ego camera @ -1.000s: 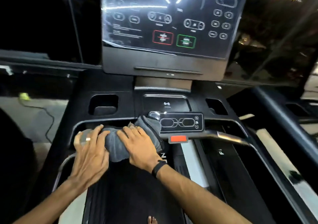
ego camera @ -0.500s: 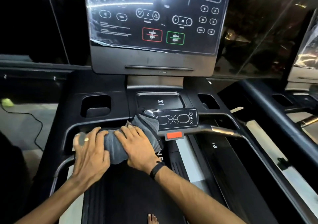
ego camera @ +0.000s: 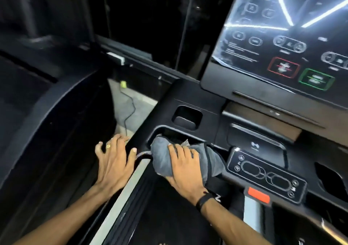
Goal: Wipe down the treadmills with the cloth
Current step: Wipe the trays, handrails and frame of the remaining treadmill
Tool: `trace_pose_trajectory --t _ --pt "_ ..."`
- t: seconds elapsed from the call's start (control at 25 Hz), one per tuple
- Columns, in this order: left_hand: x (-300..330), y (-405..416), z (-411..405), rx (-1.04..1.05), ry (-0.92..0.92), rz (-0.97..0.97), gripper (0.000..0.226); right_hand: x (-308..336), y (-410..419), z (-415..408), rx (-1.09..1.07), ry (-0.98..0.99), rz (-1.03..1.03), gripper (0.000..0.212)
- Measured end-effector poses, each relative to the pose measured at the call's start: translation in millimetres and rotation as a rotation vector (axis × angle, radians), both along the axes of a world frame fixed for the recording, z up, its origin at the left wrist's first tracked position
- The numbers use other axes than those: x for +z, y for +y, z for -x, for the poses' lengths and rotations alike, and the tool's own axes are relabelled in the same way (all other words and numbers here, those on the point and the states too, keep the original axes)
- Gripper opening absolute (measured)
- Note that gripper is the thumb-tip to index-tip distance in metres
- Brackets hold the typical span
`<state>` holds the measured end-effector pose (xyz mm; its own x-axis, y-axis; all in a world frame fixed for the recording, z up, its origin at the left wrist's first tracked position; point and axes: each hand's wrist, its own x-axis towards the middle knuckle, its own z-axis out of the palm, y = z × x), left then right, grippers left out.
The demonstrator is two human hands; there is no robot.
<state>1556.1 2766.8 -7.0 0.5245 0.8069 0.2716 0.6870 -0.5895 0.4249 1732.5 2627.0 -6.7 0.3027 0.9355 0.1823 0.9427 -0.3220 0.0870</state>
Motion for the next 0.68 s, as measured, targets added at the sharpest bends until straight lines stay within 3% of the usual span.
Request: trace_pose_trajectory --t 0.16,0.36,0.44,0.56,0.68 --pt "-0.5 -9.2 39.5 0.222 -0.027 0.039 0.05 6.9 17.6 15.5 0.029 0.165 -0.074 0.072" --pt "-3.4 -39.5 83.3 0.455 -0.032 0.07 0.053 45.6 46.2 35.9 0.107 0.726 -0.3 0.061" --pt "-5.6 -55.1 101.0 0.574 -0.025 0.088 0.054 50.9 58.9 53.9 0.332 0.653 -0.152 0.071" --pt "-15.2 -80.2 129.3 0.692 0.047 0.111 0.053 18.8 68.1 87.6 0.653 0.278 0.296 0.093" --pt "-23.8 -96.0 141.0 0.749 0.08 0.094 0.051 -0.9 86.4 92.5 0.698 0.171 0.303 0.096"
